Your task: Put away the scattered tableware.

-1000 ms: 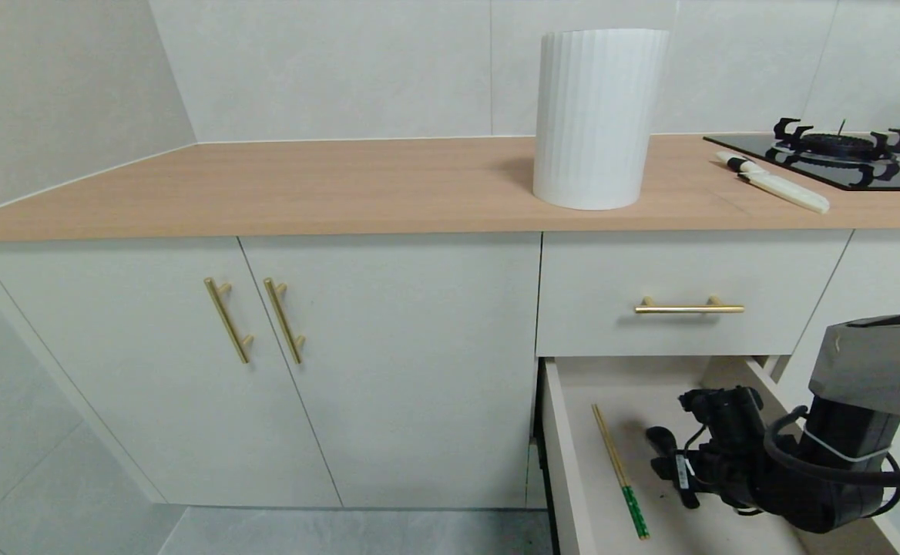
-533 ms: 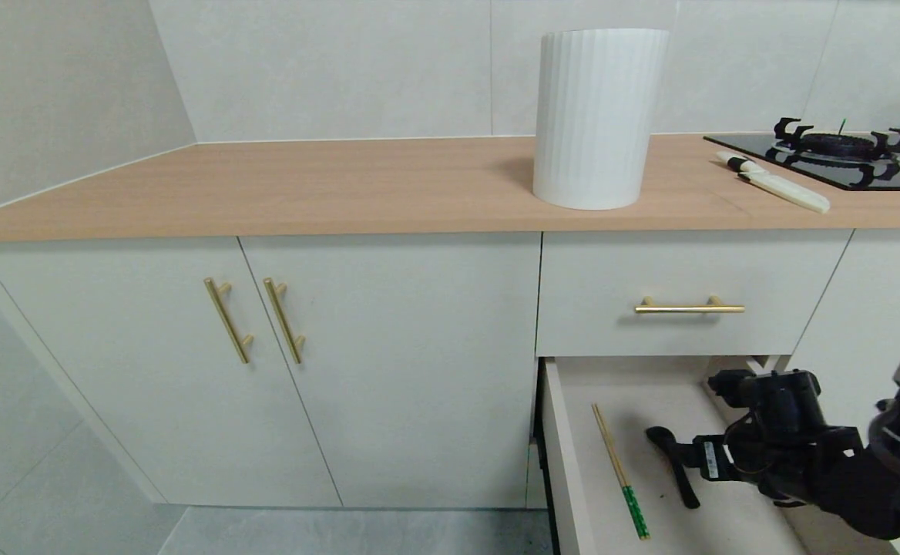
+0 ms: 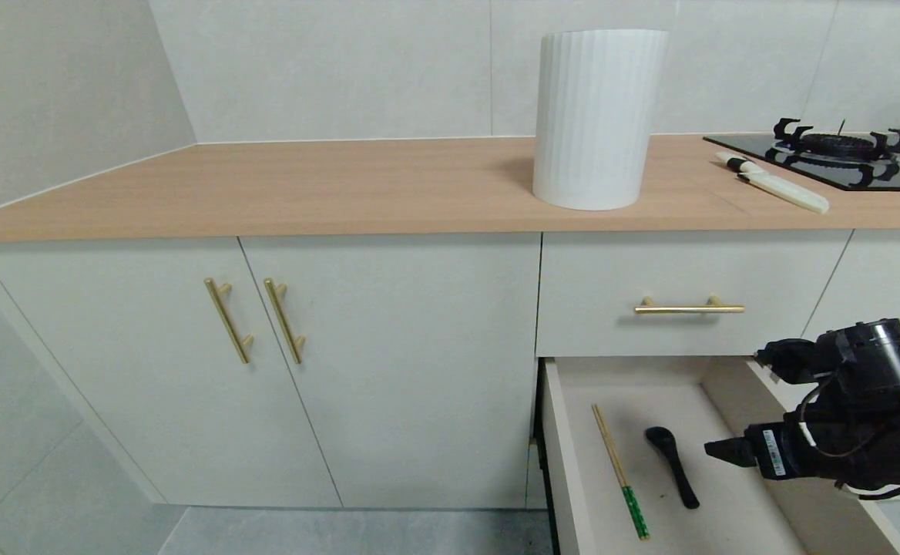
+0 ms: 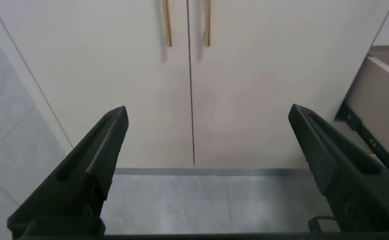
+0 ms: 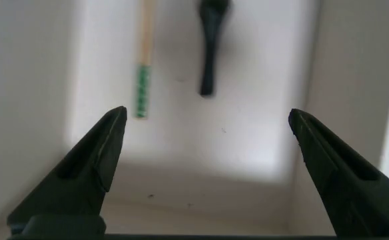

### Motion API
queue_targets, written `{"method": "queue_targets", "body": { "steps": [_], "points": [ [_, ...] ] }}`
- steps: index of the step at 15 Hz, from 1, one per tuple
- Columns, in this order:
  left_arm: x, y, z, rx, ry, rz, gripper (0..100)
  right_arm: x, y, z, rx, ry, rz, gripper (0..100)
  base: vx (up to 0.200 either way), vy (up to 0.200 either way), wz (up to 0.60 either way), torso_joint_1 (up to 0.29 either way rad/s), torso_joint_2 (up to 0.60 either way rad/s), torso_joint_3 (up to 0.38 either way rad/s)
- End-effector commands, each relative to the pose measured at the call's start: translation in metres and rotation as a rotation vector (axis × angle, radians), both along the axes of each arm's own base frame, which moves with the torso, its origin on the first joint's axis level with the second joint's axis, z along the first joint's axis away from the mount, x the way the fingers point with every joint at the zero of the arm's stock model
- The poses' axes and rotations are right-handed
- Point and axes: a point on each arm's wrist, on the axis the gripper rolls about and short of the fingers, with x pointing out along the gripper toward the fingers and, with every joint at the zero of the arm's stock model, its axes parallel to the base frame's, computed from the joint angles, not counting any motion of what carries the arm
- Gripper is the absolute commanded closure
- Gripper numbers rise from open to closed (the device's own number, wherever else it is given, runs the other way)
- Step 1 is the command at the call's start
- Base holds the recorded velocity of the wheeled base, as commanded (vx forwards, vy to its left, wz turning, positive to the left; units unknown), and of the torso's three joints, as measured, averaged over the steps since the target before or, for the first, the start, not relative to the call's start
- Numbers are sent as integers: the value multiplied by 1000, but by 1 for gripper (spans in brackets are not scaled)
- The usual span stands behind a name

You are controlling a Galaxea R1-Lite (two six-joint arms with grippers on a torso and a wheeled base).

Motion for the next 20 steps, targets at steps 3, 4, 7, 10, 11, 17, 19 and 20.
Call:
{"method": "queue_targets", "body": {
  "steps": [3,4,7,10,11,17,19,20],
  "points": [
    [0,0,0,1,0,0,0,-23,0,30,-3,-72,47,0,0,0,0,0,0,0],
    [0,0,0,1,0,0,0,-28,0,32,-22,-64,72,0,0,0,0,0,0,0],
    [0,0,0,1,-2,0,0,-34,-1,31,-54,-47,103,0,-133,0,0,6,2,2],
    [0,0,0,2,0,0,0,-44,4,33,-71,-14,151,0,-200,0,0,1,1,2],
    [0,0,0,2,-2,0,0,-47,5,33,-87,-6,177,0,-200,0,0,-2,7,-2],
    [0,0,0,-1,0,0,0,-71,6,31,-192,96,336,0,0,0,0,0,0,0],
    [0,0,0,-1,0,2,0,-82,14,26,-214,154,409,0,0,0,0,0,0,0],
    [0,0,0,-1,0,0,0,-86,19,24,-223,168,443,0,0,0,0,0,0,0]
  ]
}}
